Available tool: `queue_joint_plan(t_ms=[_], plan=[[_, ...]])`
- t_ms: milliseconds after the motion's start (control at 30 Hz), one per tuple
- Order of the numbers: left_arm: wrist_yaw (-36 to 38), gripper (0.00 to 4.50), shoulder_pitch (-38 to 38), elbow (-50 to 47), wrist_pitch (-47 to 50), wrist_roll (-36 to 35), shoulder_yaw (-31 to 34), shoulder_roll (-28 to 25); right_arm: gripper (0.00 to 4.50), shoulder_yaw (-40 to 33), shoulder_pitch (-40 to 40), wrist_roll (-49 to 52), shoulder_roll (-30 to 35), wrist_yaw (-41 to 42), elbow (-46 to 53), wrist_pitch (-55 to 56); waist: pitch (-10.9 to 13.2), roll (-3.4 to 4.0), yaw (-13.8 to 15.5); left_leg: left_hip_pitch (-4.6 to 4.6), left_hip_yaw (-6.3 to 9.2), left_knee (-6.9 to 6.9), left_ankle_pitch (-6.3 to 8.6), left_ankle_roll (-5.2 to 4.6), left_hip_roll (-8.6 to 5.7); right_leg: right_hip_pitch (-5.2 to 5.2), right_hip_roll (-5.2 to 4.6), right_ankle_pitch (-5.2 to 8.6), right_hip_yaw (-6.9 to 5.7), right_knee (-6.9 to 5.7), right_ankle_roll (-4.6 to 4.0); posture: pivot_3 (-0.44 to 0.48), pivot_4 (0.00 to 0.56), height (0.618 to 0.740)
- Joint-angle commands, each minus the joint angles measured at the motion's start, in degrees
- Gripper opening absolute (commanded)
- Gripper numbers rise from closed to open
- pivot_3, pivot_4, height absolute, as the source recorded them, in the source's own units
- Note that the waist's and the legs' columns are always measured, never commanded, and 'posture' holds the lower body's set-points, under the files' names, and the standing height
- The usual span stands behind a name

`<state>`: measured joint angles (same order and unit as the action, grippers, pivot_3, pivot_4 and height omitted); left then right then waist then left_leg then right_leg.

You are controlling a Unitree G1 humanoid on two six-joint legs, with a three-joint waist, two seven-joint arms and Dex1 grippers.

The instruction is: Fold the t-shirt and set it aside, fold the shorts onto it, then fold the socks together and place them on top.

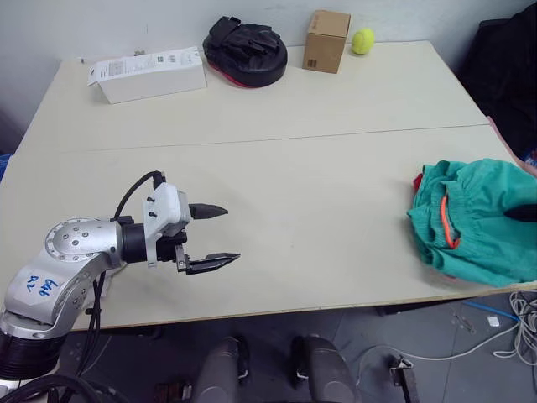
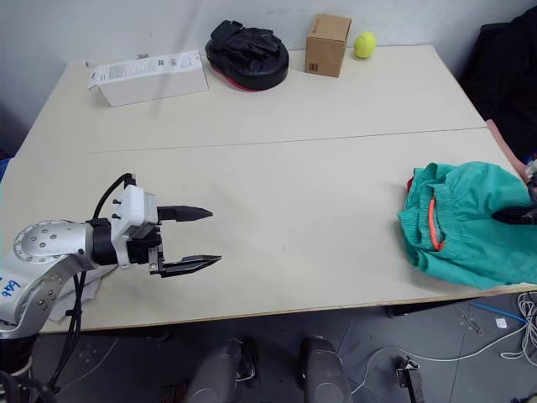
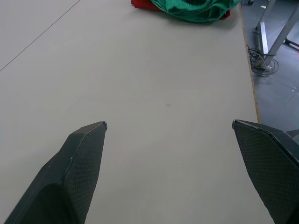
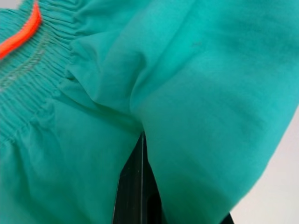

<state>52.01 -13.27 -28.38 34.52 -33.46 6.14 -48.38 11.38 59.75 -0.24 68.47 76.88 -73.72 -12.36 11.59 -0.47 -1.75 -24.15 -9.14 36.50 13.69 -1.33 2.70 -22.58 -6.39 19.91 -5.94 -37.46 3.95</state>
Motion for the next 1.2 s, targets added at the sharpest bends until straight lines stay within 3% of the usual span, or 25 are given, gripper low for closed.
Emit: queue_joint_plan(t_ms=[33, 367, 700, 900, 967, 1033, 1200], plan=[[-0.17, 4.50, -1.17, -1.53, -0.17, -0.58, 0.05, 0.23, 0.95, -3.32, 0.86, -0.36, 0.63, -1.45, 0.88, -0.18, 0.00, 0.01, 0.03, 0.00, 0.00, 0.00, 0.00, 0.00, 0.00, 0.00, 0.00, 0.00, 0.00, -0.01, 0.00, 0.000, 0.150, 0.740], [0.29, 4.50, -2.29, -1.37, -0.19, -0.64, -1.13, 0.93, 4.48, -7.49, 2.69, -1.40, 3.44, -0.08, 2.19, -1.25, 0.00, 0.02, 0.06, 0.00, 0.00, 0.08, -0.01, -0.02, 0.01, 0.02, 0.03, 0.00, 0.01, -0.07, 0.01, 0.000, 0.150, 0.740], [0.25, 4.50, -3.27, -1.38, -0.09, -0.91, -1.72, 1.28, 4.48, -11.95, 9.15, -0.90, 6.58, -1.10, 2.34, -0.44, 0.02, 0.09, -0.06, 0.00, 0.00, 0.15, -0.01, -0.02, 0.01, 0.03, 0.03, 0.00, 0.02, -0.08, 0.00, 0.000, 0.150, 0.740], [-0.56, 4.50, -3.48, -1.52, 0.17, -1.01, -1.58, 1.75, 4.48, -15.74, 15.02, 4.29, 1.21, 8.23, 6.36, -5.54, 0.01, 0.10, -0.47, 0.04, -0.01, 0.16, 0.01, 0.01, 0.07, 0.04, 0.09, 0.00, 0.06, -0.14, 0.00, 0.000, 0.150, 0.740], [-1.14, 4.50, -3.26, -1.98, 0.60, -1.19, -1.26, 1.91, 4.48, -17.17, 13.93, 10.32, -2.36, 13.46, 13.40, -11.21, 0.01, 0.10, -0.54, 0.04, -0.01, 0.17, 0.00, 0.00, 0.08, 0.04, 0.09, 0.00, 0.06, -0.18, 0.00, 0.000, 0.150, 0.740], [-1.78, 4.50, -2.77, -2.65, 1.18, -1.55, -0.67, 1.98, 4.48, -17.66, 7.88, 18.85, -5.32, 15.55, 25.77, -16.79, 0.01, 0.10, -0.36, 0.04, 0.00, 0.21, 0.01, 0.00, 0.08, 0.02, 0.08, 0.00, 0.06, -0.29, 0.00, 0.000, 0.150, 0.740], [-4.29, 4.50, 0.00, -5.33, 3.14, -2.66, 2.02, 1.82, 4.48, -20.95, -12.35, 34.66, -15.31, 11.01, 62.99, -28.77, 0.00, 0.08, 0.58, -0.06, 0.42, 0.41, 0.08, 0.04, 0.13, 0.09, 0.08, -0.03, -0.18, -0.53, 0.05, 0.000, 0.150, 0.740]])
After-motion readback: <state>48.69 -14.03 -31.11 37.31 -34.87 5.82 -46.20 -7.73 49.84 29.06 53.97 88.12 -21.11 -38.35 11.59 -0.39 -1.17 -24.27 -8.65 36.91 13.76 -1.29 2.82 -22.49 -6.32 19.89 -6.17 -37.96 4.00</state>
